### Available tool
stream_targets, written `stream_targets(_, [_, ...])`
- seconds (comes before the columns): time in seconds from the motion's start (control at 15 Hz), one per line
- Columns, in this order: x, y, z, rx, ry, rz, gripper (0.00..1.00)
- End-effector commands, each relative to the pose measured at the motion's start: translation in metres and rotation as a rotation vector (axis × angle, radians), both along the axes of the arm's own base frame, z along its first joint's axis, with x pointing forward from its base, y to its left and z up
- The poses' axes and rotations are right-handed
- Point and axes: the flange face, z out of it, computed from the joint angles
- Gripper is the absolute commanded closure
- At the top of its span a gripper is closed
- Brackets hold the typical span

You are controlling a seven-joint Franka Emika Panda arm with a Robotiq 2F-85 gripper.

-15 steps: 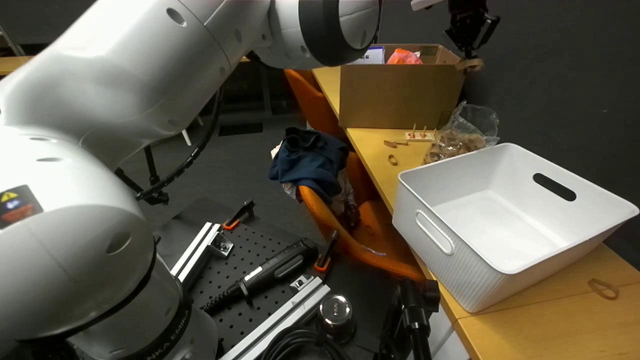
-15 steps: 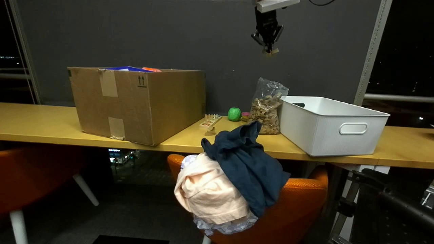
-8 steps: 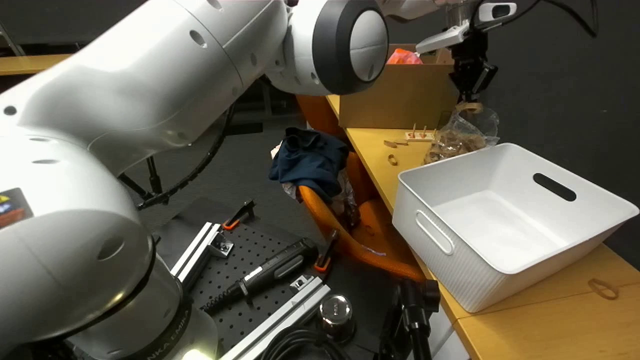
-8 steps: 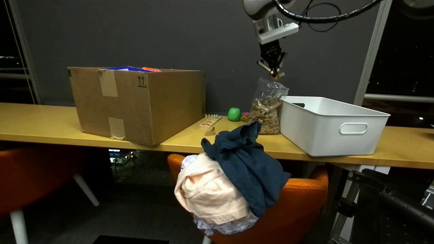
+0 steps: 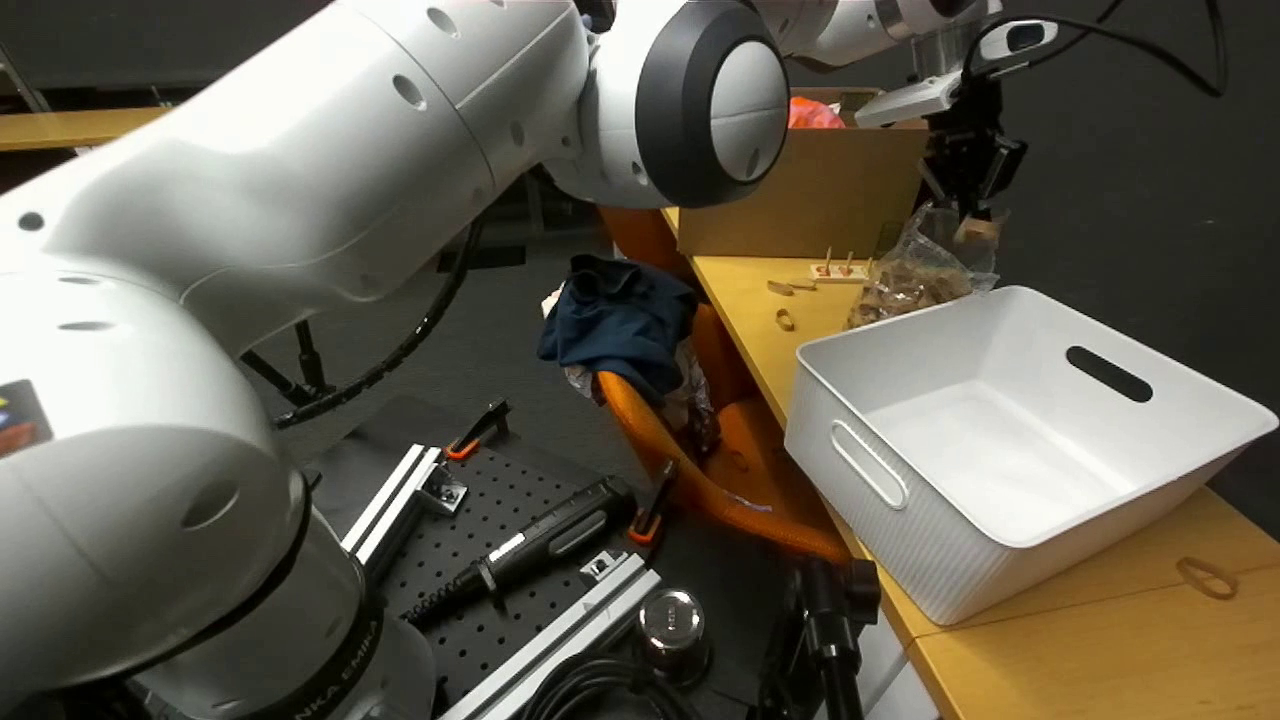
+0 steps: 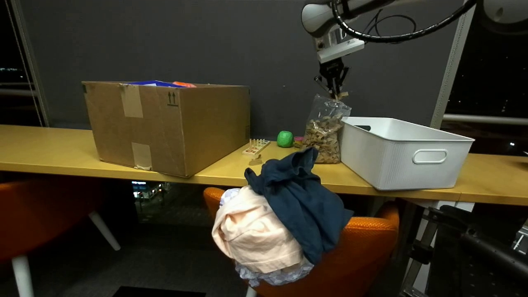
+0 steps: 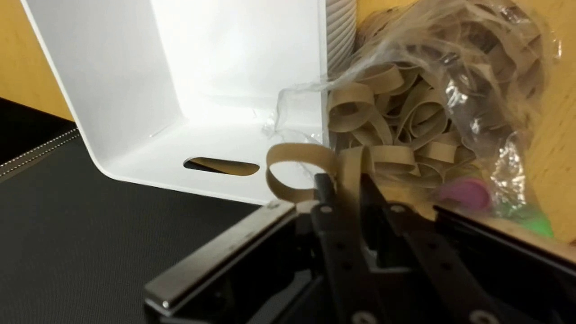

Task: Put the rubber bands inside the packet

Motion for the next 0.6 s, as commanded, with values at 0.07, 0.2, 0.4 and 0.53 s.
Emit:
stream_targets(0.07, [0.004, 0.003, -0.002, -0.010, -0.031, -0.014, 0.43])
stream_targets(0.2, [0.003, 0.001, 0.005, -0.016, -0.037, -0.025, 0.28])
stream_targets(0.4, [0.000, 0.000, 0.024, -0.019, -0.056, -0.035, 0.07])
stream_targets(0.53, [0.002, 0.013, 0.048, -0.012, -0.078, -0.020, 0.00])
